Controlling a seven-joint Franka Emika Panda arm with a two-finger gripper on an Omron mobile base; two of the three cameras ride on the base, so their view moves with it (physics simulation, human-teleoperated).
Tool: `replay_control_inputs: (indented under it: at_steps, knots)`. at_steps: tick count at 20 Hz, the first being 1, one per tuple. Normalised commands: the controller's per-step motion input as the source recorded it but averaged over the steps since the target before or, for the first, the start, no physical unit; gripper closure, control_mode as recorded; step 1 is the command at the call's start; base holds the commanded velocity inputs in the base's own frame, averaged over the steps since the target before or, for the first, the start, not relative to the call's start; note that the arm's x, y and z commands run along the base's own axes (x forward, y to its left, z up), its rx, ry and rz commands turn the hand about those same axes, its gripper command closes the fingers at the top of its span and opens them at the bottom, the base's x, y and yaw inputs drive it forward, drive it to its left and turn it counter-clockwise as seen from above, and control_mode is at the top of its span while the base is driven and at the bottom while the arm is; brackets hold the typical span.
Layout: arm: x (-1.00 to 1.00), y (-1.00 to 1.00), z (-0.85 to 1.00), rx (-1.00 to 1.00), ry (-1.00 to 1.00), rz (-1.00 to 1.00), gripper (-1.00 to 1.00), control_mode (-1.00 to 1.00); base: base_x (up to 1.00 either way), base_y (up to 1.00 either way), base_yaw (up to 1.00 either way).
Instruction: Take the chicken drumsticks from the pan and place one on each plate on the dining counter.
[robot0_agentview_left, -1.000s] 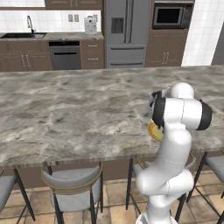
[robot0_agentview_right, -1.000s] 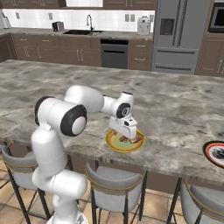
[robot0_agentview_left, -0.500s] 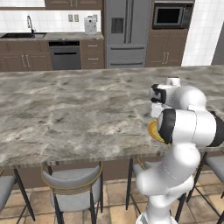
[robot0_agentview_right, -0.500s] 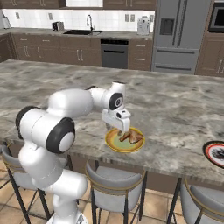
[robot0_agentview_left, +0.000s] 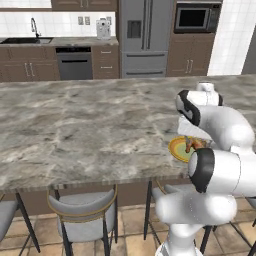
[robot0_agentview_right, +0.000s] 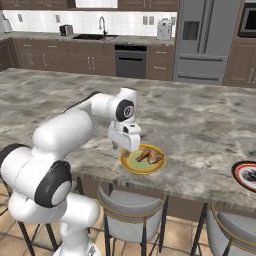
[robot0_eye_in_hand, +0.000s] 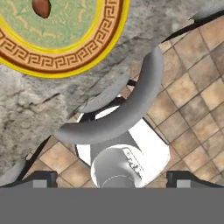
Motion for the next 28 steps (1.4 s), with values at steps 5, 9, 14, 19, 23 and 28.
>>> replay_control_inputs:
  at_steps: [5, 9, 14, 19, 23, 28]
  knots:
    - [-0.89, 0.08, 0.29, -0.03, -0.1, -0.03, -1.0, -1.0, 0.0, 0.0, 0.0]
    - [-0.45, 0.06, 0.06, -0.04, -0.07, 0.0, -1.0, -1.0, 0.0, 0.0, 0.0]
    - [-0.09, 0.02, 0.0, 0.0, 0.0, 0.01, -1.0, 1.0, -0.12, 0.06, 0.03]
    - [0.0, 0.0, 0.0, 0.0, 0.0, 0.0, -1.0, 1.0, -0.61, 0.83, 0.17]
    - [0.0, 0.0, 0.0, 0.0, 0.0, 0.0, -1.0, 1.0, -0.26, 1.0, 0.16]
    - [0.0, 0.0, 0.0, 0.0, 0.0, 0.0, -1.0, 1.0, -0.01, 1.0, 0.02]
